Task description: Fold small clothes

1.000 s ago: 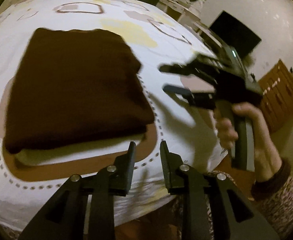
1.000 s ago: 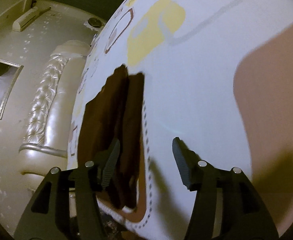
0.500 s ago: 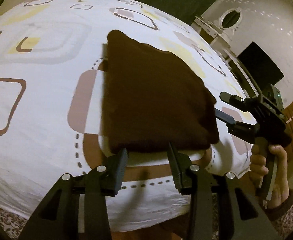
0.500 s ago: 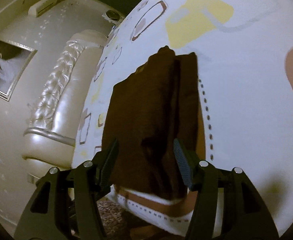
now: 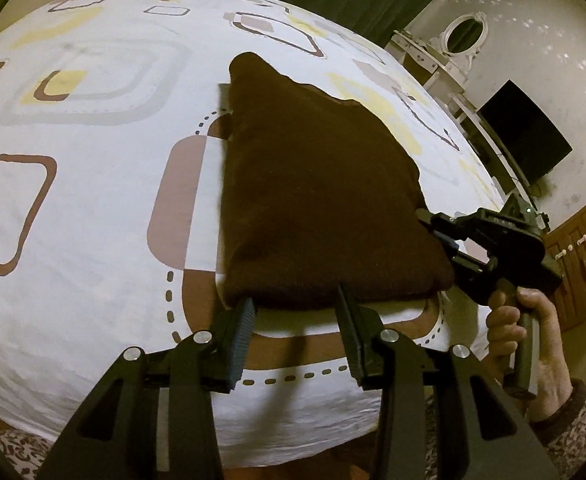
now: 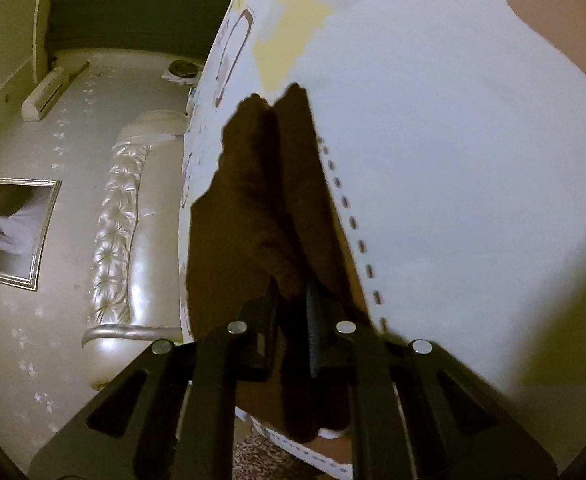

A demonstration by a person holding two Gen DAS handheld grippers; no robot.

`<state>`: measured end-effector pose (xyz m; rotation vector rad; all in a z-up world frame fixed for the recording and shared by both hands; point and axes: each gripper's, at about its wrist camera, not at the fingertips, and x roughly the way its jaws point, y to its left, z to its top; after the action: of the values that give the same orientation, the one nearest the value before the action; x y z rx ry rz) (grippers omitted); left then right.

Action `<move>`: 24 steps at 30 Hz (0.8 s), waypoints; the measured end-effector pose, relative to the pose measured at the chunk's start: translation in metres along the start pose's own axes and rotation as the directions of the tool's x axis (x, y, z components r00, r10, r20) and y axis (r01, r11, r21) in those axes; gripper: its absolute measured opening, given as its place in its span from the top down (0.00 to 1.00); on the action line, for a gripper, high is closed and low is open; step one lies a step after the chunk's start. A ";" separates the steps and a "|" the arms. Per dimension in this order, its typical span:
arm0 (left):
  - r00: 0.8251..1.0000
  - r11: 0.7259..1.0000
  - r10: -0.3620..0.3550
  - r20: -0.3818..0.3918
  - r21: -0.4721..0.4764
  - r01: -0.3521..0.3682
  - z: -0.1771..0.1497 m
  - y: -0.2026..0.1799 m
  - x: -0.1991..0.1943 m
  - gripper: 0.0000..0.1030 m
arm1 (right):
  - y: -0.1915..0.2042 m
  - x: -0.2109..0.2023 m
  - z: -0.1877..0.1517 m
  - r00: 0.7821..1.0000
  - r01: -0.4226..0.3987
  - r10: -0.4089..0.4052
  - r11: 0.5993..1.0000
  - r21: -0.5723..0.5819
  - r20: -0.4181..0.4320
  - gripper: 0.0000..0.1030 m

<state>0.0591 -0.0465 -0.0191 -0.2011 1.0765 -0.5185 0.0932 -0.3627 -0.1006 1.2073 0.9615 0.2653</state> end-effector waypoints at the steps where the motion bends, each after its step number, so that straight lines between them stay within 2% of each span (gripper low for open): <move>1: 1.000 1.000 0.004 -0.002 0.001 -0.004 -0.001 0.000 0.000 0.61 | -0.002 0.001 0.000 1.000 -0.007 0.007 1.000 0.002 -0.001 0.89; 7: 1.000 1.000 0.022 -0.008 -0.001 -0.022 -0.002 0.004 0.000 0.61 | 0.001 0.000 -0.001 1.000 0.024 -0.025 0.999 -0.041 -0.008 0.86; 12: 0.999 0.999 0.029 -0.016 -0.014 -0.029 -0.003 0.008 0.001 0.61 | 0.009 -0.009 -0.007 0.999 0.051 -0.052 0.995 -0.091 -0.012 0.74; 15: 0.999 0.999 0.033 -0.021 -0.008 -0.033 -0.004 0.007 0.000 0.61 | 0.013 -0.017 -0.010 0.998 0.055 -0.057 0.992 -0.113 -0.009 0.60; 17: 0.999 0.999 0.036 -0.031 0.012 -0.035 -0.005 0.003 -0.003 0.61 | 0.016 -0.024 -0.013 0.997 0.075 -0.075 0.988 -0.137 0.002 0.43; 19: 0.998 0.998 0.046 -0.040 0.044 -0.044 -0.006 -0.001 -0.006 0.60 | 0.019 -0.029 -0.015 0.993 0.117 -0.115 0.979 -0.169 0.017 0.41; 21: 0.998 0.996 0.057 -0.038 0.070 -0.055 -0.008 -0.002 -0.011 0.52 | 0.018 -0.031 -0.018 0.990 0.144 -0.144 0.970 -0.197 0.014 0.40; 24: 0.997 0.995 0.070 -0.028 0.078 -0.068 -0.010 0.002 -0.018 0.48 | 0.012 -0.030 -0.020 0.990 0.141 -0.142 0.972 -0.186 0.008 0.40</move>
<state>0.0441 -0.0347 -0.0102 -0.0885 1.0879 -0.5011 0.0640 -0.3638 -0.0763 0.9630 0.9998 0.2402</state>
